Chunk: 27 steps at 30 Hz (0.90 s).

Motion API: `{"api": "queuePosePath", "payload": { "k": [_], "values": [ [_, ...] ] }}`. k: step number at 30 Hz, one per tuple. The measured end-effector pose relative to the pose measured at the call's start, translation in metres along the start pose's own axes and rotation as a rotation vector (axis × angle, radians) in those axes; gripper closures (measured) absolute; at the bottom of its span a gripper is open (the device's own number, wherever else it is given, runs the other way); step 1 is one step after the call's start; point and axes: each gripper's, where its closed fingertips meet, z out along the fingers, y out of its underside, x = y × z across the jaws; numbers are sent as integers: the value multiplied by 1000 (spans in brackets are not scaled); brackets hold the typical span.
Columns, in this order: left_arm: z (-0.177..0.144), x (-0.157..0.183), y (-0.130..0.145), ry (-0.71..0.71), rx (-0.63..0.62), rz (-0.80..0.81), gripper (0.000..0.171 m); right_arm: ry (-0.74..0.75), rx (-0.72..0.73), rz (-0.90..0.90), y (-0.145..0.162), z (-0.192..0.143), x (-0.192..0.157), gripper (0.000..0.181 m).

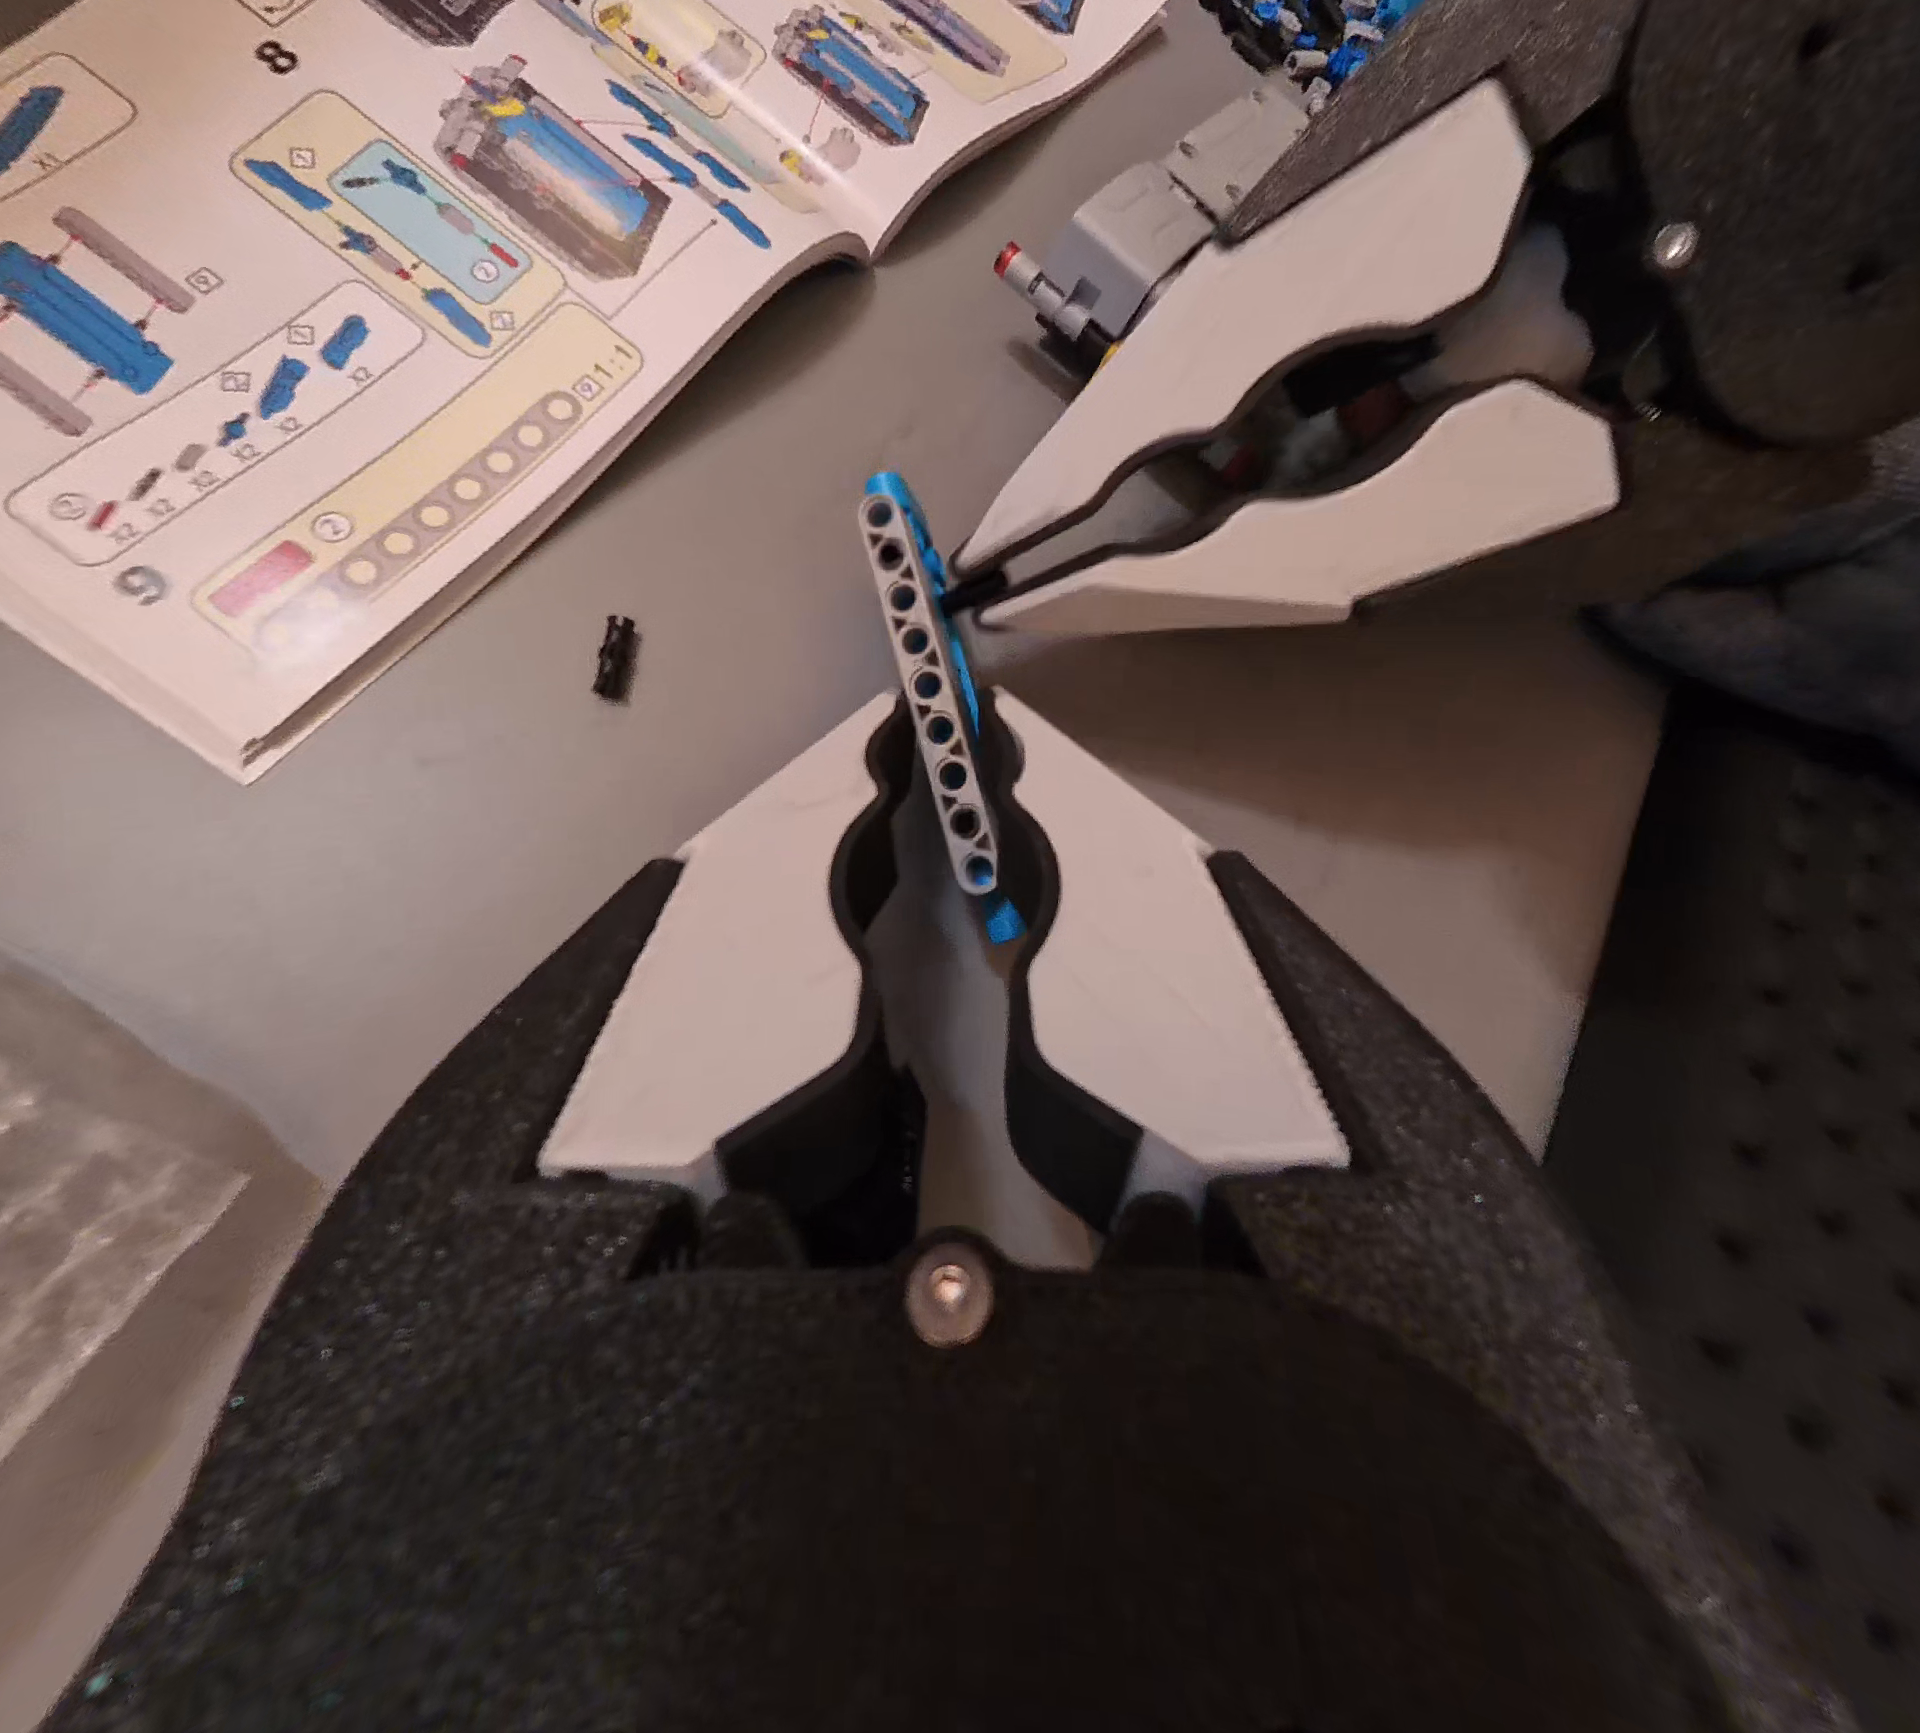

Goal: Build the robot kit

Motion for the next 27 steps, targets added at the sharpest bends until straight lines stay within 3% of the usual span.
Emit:
{"api": "queuePosePath", "payload": {
  "k": [7,13,20,24,27],
  "values": [
    [-44,-2,35,-214,-168,312,165,17,86,85,-15,-17,13,178],
    [-45,-7,39,-200,-195,216,158,12,56,43,-14,-14,5,178],
    [-30,-4,23,-169,-229,228,156,3,75,81,-14,-19,9,178],
    [-27,-7,27,-183,-296,255,166,-8,87,82,-17,-21,7,178],
    [-31,4,-3,-127,-136,175,165,-35,159,113,-30,-28,3,178]
  ]
}}
